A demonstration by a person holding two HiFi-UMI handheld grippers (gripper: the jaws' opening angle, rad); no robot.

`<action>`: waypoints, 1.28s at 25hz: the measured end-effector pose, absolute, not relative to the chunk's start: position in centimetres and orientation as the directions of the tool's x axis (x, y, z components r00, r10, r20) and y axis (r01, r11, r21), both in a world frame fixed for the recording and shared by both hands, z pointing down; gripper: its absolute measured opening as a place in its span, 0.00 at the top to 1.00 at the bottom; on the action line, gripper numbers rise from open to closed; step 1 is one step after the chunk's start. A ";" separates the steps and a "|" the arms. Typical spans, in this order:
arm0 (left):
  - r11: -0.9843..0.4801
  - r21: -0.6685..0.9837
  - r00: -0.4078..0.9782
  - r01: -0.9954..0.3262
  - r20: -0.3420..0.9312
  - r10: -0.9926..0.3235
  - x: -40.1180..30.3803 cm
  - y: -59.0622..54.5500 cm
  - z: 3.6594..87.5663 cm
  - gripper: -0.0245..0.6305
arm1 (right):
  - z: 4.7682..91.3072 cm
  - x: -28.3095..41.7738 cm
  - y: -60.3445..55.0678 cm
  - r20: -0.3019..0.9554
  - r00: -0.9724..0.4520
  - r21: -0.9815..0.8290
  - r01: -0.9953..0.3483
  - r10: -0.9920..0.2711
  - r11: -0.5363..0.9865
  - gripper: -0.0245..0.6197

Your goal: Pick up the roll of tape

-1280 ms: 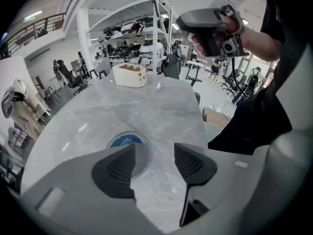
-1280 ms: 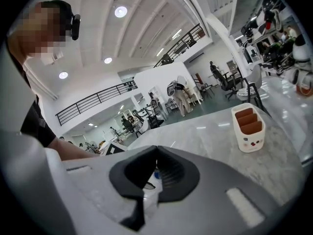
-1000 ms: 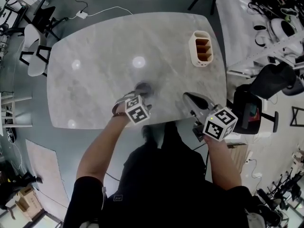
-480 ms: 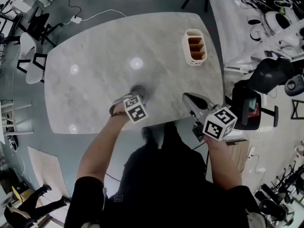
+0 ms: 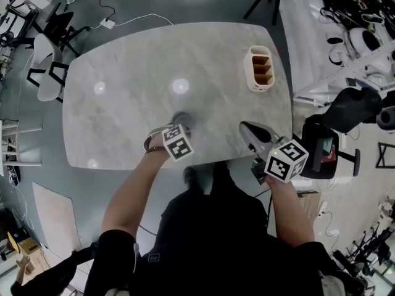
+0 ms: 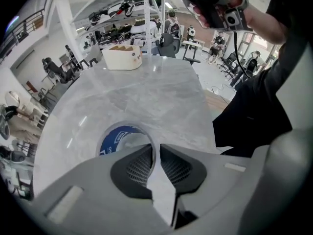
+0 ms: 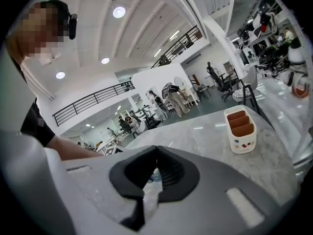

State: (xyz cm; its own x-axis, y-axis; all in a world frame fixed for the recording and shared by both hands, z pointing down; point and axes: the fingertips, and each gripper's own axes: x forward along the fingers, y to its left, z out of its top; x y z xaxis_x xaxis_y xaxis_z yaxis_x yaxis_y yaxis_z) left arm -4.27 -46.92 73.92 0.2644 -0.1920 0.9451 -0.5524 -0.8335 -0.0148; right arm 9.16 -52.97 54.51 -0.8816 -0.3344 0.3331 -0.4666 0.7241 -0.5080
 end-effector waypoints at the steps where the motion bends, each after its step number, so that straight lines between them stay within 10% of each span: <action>1: -0.822 -0.012 0.273 -0.569 0.940 -0.203 -4.6 -46.9 73.4 0.88 | 54.2 8.7 -52.9 0.331 -0.885 -0.504 -0.459 -0.328 0.731 0.96; 32: -0.385 -0.061 0.280 -0.921 0.581 -0.764 -23.2 -33.5 49.7 0.88 | 43.9 -8.2 -38.9 0.288 -0.937 -0.331 -0.291 -0.197 0.898 0.96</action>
